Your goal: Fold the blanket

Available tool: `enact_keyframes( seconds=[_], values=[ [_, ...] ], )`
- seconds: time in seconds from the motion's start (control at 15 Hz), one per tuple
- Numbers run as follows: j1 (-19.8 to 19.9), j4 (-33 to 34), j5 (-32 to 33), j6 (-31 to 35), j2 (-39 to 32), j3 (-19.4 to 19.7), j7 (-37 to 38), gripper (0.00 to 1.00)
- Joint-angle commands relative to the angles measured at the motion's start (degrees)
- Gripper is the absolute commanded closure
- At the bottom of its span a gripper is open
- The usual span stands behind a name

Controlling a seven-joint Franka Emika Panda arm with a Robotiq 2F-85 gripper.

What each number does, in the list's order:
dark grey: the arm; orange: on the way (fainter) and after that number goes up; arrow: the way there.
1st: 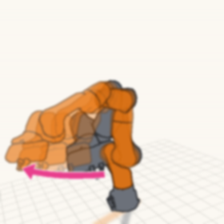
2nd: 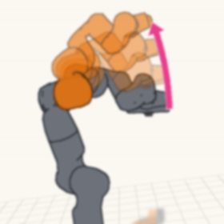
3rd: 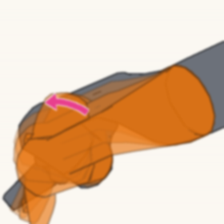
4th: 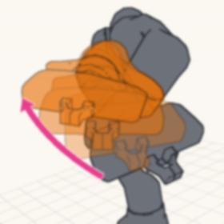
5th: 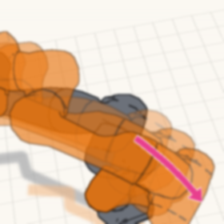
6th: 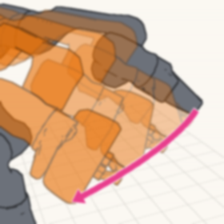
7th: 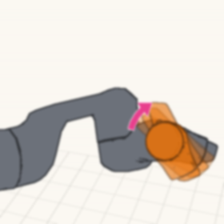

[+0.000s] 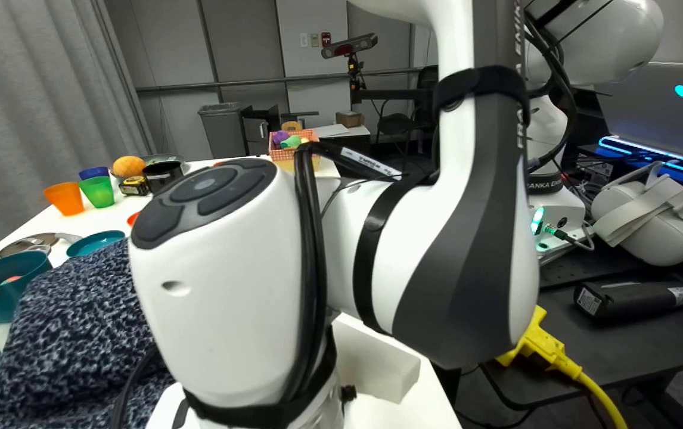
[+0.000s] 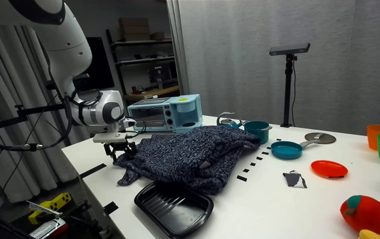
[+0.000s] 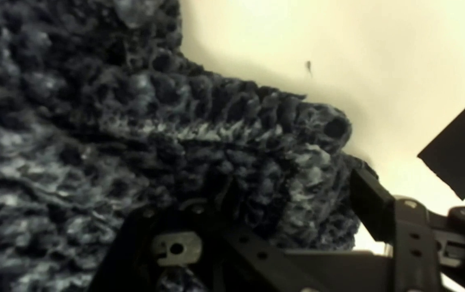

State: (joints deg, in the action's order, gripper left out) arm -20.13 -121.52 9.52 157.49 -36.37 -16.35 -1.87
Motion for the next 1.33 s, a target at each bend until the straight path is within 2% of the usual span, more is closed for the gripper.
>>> enact_keyframes(
  seconds=[0.0, 0.4, 0.67, 0.87, 1.27],
  values=[
    [-0.95, 1.21, -0.79, 1.23, -1.06, 0.58, -0.15, 0.57],
    [-0.61, -0.06, 0.61, -0.04, 4.78, 3.29, 0.38, 1.00],
    [0.07, -1.21, 1.98, -1.40, 13.24, 7.74, 2.18, 0.98],
    [-0.05, -1.26, 5.68, -0.88, 19.72, 13.36, 6.77, 0.98],
    [7.19, -1.95, 10.90, -4.24, 30.27, 21.10, 13.87, 0.98]
  ],
)
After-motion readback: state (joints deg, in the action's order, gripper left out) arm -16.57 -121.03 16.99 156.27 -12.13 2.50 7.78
